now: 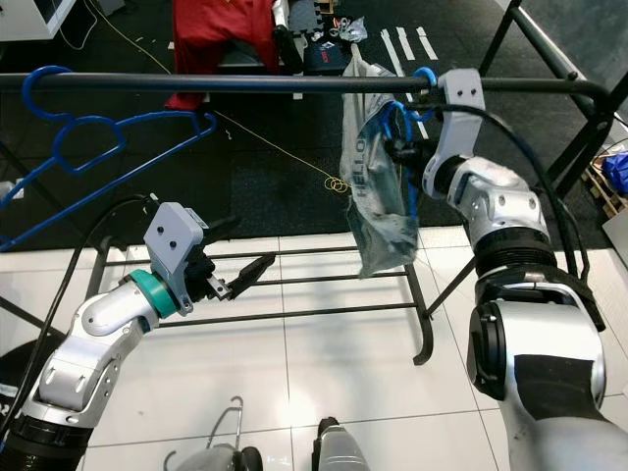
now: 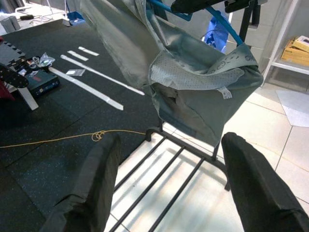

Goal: Hang hanger

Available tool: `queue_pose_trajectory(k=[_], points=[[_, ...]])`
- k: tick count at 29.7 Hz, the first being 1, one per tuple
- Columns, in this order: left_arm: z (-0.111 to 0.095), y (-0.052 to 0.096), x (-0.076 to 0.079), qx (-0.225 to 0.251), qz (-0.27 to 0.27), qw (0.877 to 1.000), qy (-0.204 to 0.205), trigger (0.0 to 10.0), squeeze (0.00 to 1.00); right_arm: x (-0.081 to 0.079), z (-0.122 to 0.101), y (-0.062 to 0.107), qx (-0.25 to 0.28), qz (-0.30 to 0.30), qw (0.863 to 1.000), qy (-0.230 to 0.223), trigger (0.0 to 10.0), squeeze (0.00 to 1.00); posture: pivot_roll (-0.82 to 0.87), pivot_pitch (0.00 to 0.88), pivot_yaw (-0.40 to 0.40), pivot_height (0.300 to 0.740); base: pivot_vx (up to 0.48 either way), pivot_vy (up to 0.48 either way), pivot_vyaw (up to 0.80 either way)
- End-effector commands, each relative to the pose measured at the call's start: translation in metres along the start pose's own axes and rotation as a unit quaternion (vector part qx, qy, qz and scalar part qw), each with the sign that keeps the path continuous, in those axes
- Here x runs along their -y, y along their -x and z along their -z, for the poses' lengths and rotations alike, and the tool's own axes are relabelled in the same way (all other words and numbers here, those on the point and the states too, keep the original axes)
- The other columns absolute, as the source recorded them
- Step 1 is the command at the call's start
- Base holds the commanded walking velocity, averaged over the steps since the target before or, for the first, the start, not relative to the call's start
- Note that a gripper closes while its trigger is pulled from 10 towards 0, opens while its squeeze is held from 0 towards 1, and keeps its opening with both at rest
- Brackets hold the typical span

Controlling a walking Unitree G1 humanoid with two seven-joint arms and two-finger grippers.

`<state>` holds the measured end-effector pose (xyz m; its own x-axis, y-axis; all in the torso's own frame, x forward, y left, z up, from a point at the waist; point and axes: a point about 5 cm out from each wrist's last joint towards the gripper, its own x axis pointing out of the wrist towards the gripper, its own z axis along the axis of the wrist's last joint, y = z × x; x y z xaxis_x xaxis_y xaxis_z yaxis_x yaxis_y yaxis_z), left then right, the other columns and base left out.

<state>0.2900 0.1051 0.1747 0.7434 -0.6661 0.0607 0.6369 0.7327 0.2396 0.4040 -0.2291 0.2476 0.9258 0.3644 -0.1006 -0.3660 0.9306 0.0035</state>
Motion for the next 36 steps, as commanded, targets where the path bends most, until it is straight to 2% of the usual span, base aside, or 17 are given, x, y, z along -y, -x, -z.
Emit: queue_pose_trajectory(k=[1, 2, 3, 4, 5, 6, 8, 10, 14, 16, 18, 22, 24, 26, 30, 34, 36], points=[[0.001, 0.000, 0.003, 0.000, 0.005, 1.000, 0.002, 10.0, 0.00, 0.003, -0.001, 0.000, -0.001, 0.011, 1.000, 0.010, 10.0, 1.00, -0.07, 0.132, 0.047, 0.740, 0.000, 0.000, 0.00], [0.001, 0.000, 0.003, 0.000, 0.005, 1.000, 0.002, 10.0, 0.00, 0.003, -0.001, 0.000, -0.001, 0.011, 1.000, 0.010, 10.0, 1.00, -0.07, 0.132, 0.047, 0.740, 0.000, 0.000, 0.00], [0.001, 0.000, 0.003, 0.001, 0.005, 1.000, 0.002, 10.0, 0.00, 0.003, -0.004, 0.000, 0.006, 0.017, 1.000, 0.016, 10.0, 0.95, -0.07, 0.135, 0.048, 0.740, 0.000, 0.000, 0.00], [0.001, 0.000, 0.004, 0.001, 0.005, 1.000, 0.002, 10.0, 0.00, 0.004, -0.006, 0.001, 0.017, 0.023, 0.999, 0.018, 10.0, 0.74, -0.07, 0.137, 0.049, 0.740, 0.000, 0.000, 0.00], [0.001, 0.000, 0.004, 0.001, 0.006, 1.000, 0.002, 10.0, 0.00, 0.004, -0.008, 0.001, 0.024, 0.026, 0.999, 0.019, 10.0, 0.74, -0.07, 0.137, 0.049, 0.740, 0.000, 0.000, 0.00], [0.001, 0.001, 0.004, 0.001, 0.007, 1.000, 0.001, 10.0, 0.00, 0.004, -0.010, 0.001, 0.030, 0.028, 0.999, 0.023, 10.0, 0.00, -0.07, 0.137, 0.051, 0.740, 0.000, 0.000, 0.00], [0.001, 0.001, 0.004, 0.001, 0.007, 1.000, 0.000, 10.0, 0.00, 0.004, -0.015, 0.001, 0.045, 0.030, 0.998, 0.035, 10.0, 0.00, -0.07, 0.138, 0.051, 0.740, 0.000, 0.000, 0.00], [0.000, 0.001, 0.003, 0.002, 0.007, 1.000, -0.002, 10.0, 0.00, 0.001, -0.027, 0.002, 0.089, 0.032, 0.994, 0.062, 10.0, 0.00, -0.07, 0.141, 0.051, 0.740, 0.000, 0.000, 0.00], [0.000, 0.002, 0.002, 0.000, 0.003, 1.000, -0.003, 10.0, 0.00, -0.004, -0.034, 0.004, 0.122, 0.037, 0.988, 0.083, 10.0, 0.00, -0.07, 0.150, 0.054, 0.740, 0.000, 0.000, 0.00], [0.000, 0.002, 0.002, 0.000, 0.003, 1.000, -0.003, 10.0, 0.00, -0.004, -0.034, 0.004, 0.122, 0.037, 0.988, 0.083, 10.0, 0.00, -0.07, 0.150, 0.054, 0.740, 0.000, 0.000, 0.00], [0.001, 0.003, 0.001, -0.002, 0.001, 1.000, -0.003, 10.0, 0.00, -0.011, -0.037, 0.011, 0.156, 0.049, 0.980, 0.110, 10.0, 0.00, -0.08, 0.155, 0.063, 0.740, 0.000, 0.000, 0.00], [0.002, 0.004, 0.001, -0.004, 0.001, 1.000, -0.002, 10.0, 0.00, -0.017, -0.036, 0.015, 0.171, 0.054, 0.977, 0.117, 10.0, 0.00, -0.08, 0.158, 0.065, 0.740, 0.000, 0.000, 0.00], [0.007, 0.005, 0.001, -0.012, -0.006, 1.000, 0.005, 10.0, 0.00, -0.035, -0.022, 0.029, 0.178, 0.071, 0.971, 0.144, 10.0, 0.00, -0.08, 0.157, 0.079, 0.740, 0.000, 0.000, 0.00], [0.008, 0.006, 0.000, -0.014, -0.011, 1.000, 0.008, 10.0, 0.00, -0.038, -0.019, 0.033, 0.174, 0.077, 0.969, 0.155, 10.0, 0.00, -0.08, 0.157, 0.079, 0.740, 0.000, 0.000, 0.00], [0.017, 0.014, -0.002, -0.022, -0.049, 0.998, 0.028, 10.0, 0.00, -0.055, -0.009, 0.059, 0.192, 0.115, 0.955, 0.195, 10.0, 0.00, -0.10, 0.154, 0.085, 0.740, 0.000, 0.000, 0.00], [0.019, 0.015, -0.002, -0.021, -0.060, 0.997, 0.033, 10.0, 0.00, -0.064, -0.006, 0.071, 0.201, 0.128, 0.949, 0.206, 10.0, 0.00, -0.10, 0.151, 0.082, 0.740, 0.000, 0.000, 0.00], [0.019, 0.014, -0.003, -0.015, -0.076, 0.996, 0.034, 10.0, 0.00, -0.079, 0.000, 0.085, 0.221, 0.145, 0.939, 0.219, 10.0, 0.00, -0.10, 0.148, 0.076, 0.740, 0.000, 0.000, 0.00]])
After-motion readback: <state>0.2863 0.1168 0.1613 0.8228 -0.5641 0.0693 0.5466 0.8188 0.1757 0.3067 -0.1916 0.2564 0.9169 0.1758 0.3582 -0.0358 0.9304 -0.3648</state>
